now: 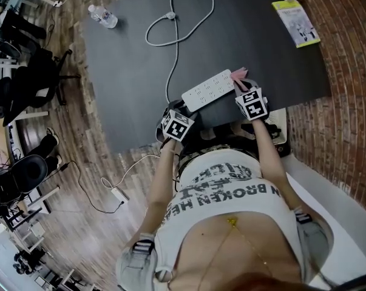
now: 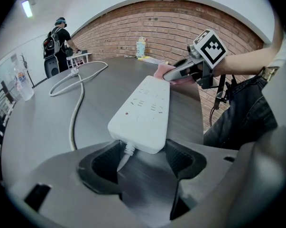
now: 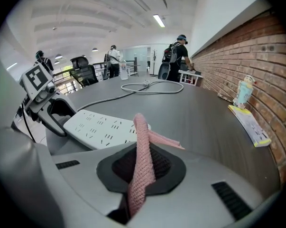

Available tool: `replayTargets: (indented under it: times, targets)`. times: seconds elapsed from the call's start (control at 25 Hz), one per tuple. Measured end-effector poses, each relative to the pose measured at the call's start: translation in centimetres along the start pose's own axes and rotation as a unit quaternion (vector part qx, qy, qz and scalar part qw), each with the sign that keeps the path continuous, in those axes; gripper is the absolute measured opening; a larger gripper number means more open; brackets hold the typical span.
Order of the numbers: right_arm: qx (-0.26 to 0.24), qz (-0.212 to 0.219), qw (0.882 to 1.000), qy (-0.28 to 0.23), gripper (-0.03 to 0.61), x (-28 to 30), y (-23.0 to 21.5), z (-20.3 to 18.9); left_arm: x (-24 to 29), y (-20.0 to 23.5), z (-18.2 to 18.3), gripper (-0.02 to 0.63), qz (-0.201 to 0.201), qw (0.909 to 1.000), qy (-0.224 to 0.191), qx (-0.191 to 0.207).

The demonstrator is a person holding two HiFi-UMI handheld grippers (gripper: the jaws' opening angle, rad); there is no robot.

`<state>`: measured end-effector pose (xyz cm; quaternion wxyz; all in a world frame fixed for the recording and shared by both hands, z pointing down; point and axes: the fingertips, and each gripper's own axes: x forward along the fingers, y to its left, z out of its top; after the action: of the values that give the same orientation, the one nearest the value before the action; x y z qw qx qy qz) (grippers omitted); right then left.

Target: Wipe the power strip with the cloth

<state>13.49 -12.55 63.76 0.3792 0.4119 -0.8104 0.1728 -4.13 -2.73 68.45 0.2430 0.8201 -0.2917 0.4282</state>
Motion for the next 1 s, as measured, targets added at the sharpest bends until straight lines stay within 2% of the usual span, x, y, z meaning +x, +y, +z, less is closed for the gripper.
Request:
replayTargets:
  times: [0.16, 0.28, 0.4, 0.56, 0.8, 1.0]
  targets:
    - [-0.045, 0.032, 0.998, -0.029, 0.017, -0.3, 1.3, 1.1, -2.0, 0.3, 1.1, 0.288, 0.014, 0.9994, -0.024, -0.019]
    - [-0.074, 0.064, 0.994, -0.051, 0.017, -0.5, 2.4, 2.6, -3.8, 0.5, 3.4, 0.282, 0.035, 0.9969, -0.067, -0.025]
    - [-0.1, 0.106, 0.986, -0.078, 0.017, -0.9, 4.0, 4.0, -5.2, 0.2, 5.7, 0.224, 0.041, 0.9923, -0.108, -0.044]
    - [-0.149, 0.167, 0.967, -0.119, 0.017, -2.0, 6.6, 6.0, -6.5, -0.4, 9.2, 0.033, 0.041, 0.9795, -0.183, -0.073]
    - [-0.199, 0.199, 0.94, -0.192, 0.015, -5.2, 8.5, 9.6, -9.0, -1.8, 12.6, 0.008, 0.06, 0.962, -0.251, -0.089]
    - [-0.187, 0.214, 0.926, -0.248, 0.017, -8.8, 8.6, 12.8, -12.5, -3.3, 15.7, 0.008, 0.09, 0.9445, -0.306, -0.079]
